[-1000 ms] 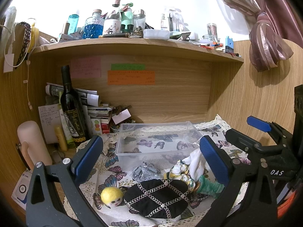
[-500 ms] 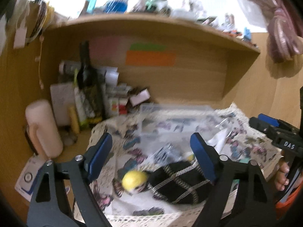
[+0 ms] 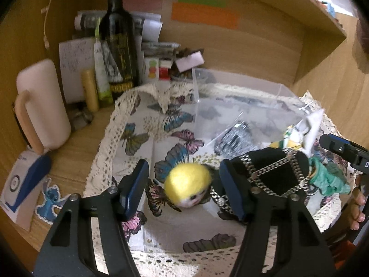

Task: Organize soft objects
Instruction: 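Grasp the yellow felt ball doll with the left tool while the right tool grasps the white cloth, then carry both items over the clear box and open both tools to drop them in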

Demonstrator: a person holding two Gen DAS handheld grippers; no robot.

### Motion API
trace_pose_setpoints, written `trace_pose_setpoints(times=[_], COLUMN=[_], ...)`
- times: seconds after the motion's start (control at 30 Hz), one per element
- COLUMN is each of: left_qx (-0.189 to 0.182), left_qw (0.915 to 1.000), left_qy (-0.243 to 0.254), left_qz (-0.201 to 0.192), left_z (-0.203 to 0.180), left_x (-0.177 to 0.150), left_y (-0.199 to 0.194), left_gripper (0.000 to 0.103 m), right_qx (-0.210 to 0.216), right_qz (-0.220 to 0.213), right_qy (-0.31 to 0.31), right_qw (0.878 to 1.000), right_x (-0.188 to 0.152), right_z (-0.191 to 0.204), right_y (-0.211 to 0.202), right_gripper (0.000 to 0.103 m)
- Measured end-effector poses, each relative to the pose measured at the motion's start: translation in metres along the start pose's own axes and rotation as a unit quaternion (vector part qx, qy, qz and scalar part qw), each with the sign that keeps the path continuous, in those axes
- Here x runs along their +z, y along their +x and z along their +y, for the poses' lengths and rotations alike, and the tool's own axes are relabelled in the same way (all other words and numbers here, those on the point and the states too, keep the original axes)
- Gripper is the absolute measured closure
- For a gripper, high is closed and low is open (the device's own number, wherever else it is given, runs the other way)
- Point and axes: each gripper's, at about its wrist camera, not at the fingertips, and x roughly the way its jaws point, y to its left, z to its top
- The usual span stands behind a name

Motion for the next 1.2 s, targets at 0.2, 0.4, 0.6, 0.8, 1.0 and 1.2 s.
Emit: trace_pose_setpoints(times=[0.2,0.4,0.6,0.8,1.0,1.2], left_qx=[-0.024,-0.031,-0.024,-0.022,-0.037,-0.06], left_qw=[0.999,0.9991,0.9994,0.9994,0.9975,0.9951], left_qy=[-0.004,-0.01,-0.018,-0.016,-0.007,0.005], left_qz=[0.038,0.028,0.014,-0.023,-0.06,-0.078], left_z=[0.004,0.007,0.013,0.011,0.002,-0.012], left_x=[-0.01,-0.01,-0.006,0.011,0.04,0.075], left_y=[0.025,0.022,0.014,-0.005,-0.02,-0.021], left_gripper=[0.059,0.061,0.061,0.061,0.061,0.061], right_qx=[0.002,0.0,-0.006,-0.026,-0.047,-0.056], right_qz=[0.027,0.023,0.02,-0.019,-0.071,-0.123], right_qy=[-0.008,0.008,0.009,-0.016,-0.027,-0.05], right_qw=[1.0,1.0,1.0,0.999,0.996,0.99], right_x=[0.001,0.003,0.005,0.012,0.033,0.063], right_z=[0.006,0.003,0.0,0.002,-0.002,0.001], right_y=[0.018,0.023,0.024,0.0,-0.029,-0.047], right_gripper=[0.021,0.042,0.091,0.093,0.094,0.094])
